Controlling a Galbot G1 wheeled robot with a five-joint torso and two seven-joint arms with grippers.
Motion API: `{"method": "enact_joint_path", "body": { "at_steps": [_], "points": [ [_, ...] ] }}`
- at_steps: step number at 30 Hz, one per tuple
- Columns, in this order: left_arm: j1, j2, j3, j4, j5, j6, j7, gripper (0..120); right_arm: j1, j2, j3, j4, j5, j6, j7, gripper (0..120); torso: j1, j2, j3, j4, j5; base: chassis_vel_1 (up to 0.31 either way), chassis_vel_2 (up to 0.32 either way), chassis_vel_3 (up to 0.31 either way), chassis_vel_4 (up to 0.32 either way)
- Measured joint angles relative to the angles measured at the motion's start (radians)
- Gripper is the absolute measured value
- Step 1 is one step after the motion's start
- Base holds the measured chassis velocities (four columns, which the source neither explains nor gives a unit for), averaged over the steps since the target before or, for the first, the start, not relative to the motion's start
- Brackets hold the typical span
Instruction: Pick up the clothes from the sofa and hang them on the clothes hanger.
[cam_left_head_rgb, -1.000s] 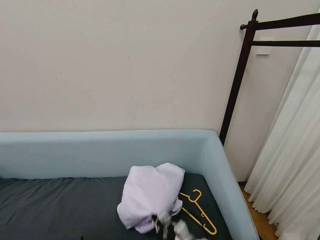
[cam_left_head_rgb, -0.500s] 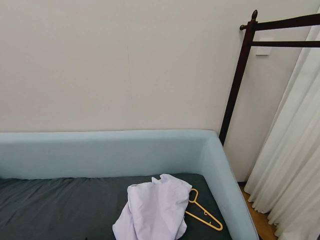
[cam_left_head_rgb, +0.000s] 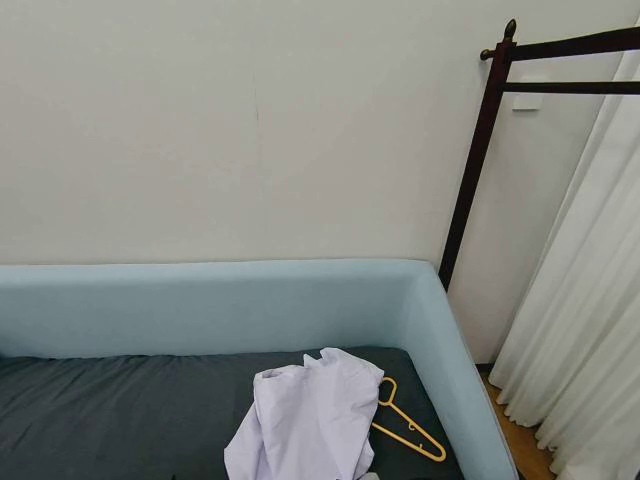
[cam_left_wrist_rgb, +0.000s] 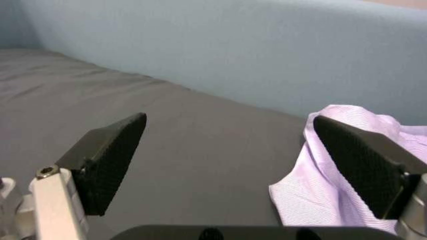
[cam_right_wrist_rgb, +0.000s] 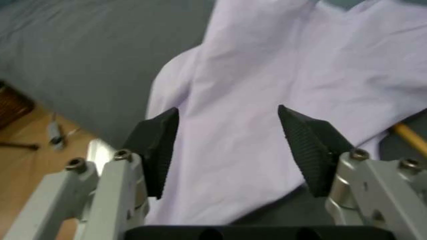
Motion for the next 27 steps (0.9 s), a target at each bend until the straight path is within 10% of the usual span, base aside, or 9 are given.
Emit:
{"method": "enact_joint_path", "body": {
  "at_steps": [11, 27],
  "points": [
    [0.020, -0.002, 0.002, -0.008, 0.025, 0.001, 0.000, 99, 0.532, 0.241, -0.085, -0.625, 0.097, -0.048, 0.019, 100, 0.000, 0.000, 0.000, 0.0007, -0.0001, 0.000, 0.000, 0.000, 0.000],
    [0.023, 0.005, -0.009, 0.007, 0.023, 0.001, -0.001, 99, 0.593, 0.488, -0.105, -1.044, -0.154, 0.031, -0.061, 98, 0.000, 0.000, 0.000, 0.0002, -0.0002, 0.000, 0.000, 0.000, 0.000]
  ]
}}
